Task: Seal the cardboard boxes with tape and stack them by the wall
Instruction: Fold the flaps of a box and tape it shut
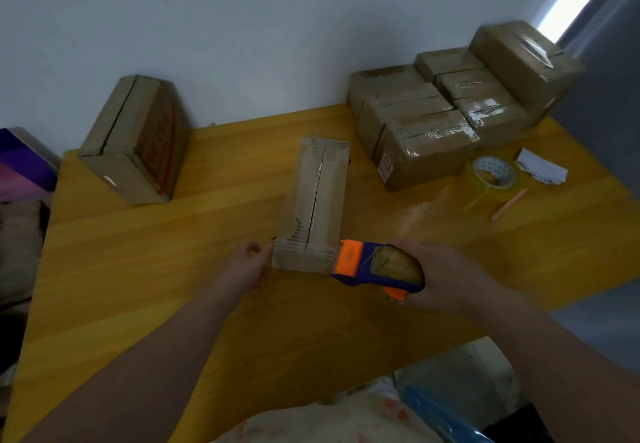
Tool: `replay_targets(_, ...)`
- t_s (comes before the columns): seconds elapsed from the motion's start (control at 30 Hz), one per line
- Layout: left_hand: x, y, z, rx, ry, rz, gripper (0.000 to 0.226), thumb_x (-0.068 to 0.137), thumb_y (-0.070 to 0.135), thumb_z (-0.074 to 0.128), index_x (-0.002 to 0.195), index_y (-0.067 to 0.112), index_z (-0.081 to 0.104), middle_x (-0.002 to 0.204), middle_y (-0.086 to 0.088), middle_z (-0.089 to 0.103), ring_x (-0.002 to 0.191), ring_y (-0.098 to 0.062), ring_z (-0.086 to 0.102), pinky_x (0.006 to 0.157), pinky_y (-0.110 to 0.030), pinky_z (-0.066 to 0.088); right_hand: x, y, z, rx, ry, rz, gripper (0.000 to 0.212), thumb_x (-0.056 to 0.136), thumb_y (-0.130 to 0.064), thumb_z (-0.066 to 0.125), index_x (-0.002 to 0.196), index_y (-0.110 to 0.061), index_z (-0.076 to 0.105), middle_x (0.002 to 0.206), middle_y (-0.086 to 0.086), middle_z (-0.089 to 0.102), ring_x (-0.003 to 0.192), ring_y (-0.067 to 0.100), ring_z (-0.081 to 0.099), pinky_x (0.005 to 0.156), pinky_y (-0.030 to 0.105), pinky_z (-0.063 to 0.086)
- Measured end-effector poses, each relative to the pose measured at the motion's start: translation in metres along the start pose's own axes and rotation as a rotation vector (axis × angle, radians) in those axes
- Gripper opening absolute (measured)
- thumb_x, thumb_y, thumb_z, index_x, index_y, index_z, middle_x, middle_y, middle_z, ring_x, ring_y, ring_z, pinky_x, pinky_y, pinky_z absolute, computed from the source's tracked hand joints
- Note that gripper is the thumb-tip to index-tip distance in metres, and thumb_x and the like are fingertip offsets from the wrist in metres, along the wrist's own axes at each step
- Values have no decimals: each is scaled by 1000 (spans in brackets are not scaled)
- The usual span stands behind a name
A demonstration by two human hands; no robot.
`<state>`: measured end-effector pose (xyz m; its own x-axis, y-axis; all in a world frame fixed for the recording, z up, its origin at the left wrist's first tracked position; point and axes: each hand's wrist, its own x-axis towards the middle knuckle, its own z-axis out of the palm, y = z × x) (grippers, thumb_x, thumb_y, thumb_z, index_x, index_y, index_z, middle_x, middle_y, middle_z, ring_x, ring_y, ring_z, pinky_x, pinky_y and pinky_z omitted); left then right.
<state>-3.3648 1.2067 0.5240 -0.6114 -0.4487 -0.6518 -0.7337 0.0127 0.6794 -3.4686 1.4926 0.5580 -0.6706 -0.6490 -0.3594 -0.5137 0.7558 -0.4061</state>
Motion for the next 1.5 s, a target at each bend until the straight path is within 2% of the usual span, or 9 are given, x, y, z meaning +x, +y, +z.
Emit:
replay_targets(0.13, -7, 6, 3, 151, 237, 192, 17, 97, 25, 53, 100, 13, 64, 92, -5, 64, 76, -15, 56, 63, -30, 48, -2, -2, 3, 49, -3, 3, 82, 65, -65, 70, 137, -43, 37, 111, -9, 59, 97, 13, 59, 81, 37, 55)
replay_targets(0.23, -16, 7, 4, 78, 254, 342, 28, 98, 14, 46, 115, 15, 68, 106, -1, 68, 91, -18, 63, 81, -38, 53, -1, -6, 6, 80, -3, 2, 82, 63, -63, 68, 137, -40, 39, 110, -7, 59, 96, 14, 59, 80, 37, 55)
replay_targets(0.4, -27, 7, -1, 106, 30, 304, 50, 100, 20, 38, 150, 21, 31, 151, 5, 35, 137, -20, 35, 108, -37, 31, -1, -8, 12, 49, -1, 21, 86, 65, -63, 68, 140, -38, 34, 111, -5, 57, 97, 16, 60, 79, 37, 55)
replay_targets(0.5, -33, 8, -2, 562, 47, 551, 61, 102, 27, 37, 154, 17, 6, 160, 4, 3, 147, -15, 8, 116, -31, 11, 1, -14, 16, 56, 19, 24, 80, 69, -56, 71, 138, -37, 36, 110, -2, 57, 96, 18, 59, 79, 38, 55)
replay_targets(0.63, -22, -1, 5, 1140, -40, 806, 75, 100, 38, 37, 151, 17, -14, 155, 1, -22, 145, -14, -18, 115, -34, -15, 4, -24, 22, 65, 29, 17, 80, 73, -55, 73, 140, -38, 33, 113, -1, 56, 97, 18, 59, 81, 37, 55)
replay_targets(0.8, -15, 5, 11, 1317, -173, 908, 81, 98, 43, 39, 140, 21, -27, 148, 2, -33, 136, -11, -31, 117, -36, -15, 3, -25, 25, 45, 32, 31, 86, 71, -60, 70, 143, -40, 27, 114, -2, 55, 97, 19, 60, 80, 38, 56)
replay_targets(1.03, -12, 6, 8, 1363, -199, 934, 87, 93, 51, 37, 140, 22, -30, 149, 3, -35, 137, -9, -33, 108, -29, -24, -6, -21, 14, 117, 24, -15, 83, 71, -55, 73, 141, -42, 30, 113, -6, 57, 98, 15, 60, 80, 38, 56)
replay_targets(1.23, -7, 2, 8, 1364, -191, 971, 90, 74, 73, 8, 140, 27, -32, 151, 5, -34, 138, -7, -33, 109, -27, -22, -20, -22, -5, 29, 67, -66, 88, 73, -58, 71, 145, -43, 23, 120, -16, 54, 103, 7, 56, 82, 29, 54)
replay_targets(1.5, -5, 1, 9, 1365, -173, 976, 92, 73, 75, 8, 134, 25, -40, 147, 5, -40, 134, -8, -38, 110, -27, -23, -28, -22, -11, -13, 39, -79, 92, 70, -51, 73, 146, -45, 20, 118, -18, 55, 98, 4, 57, 79, 28, 55)
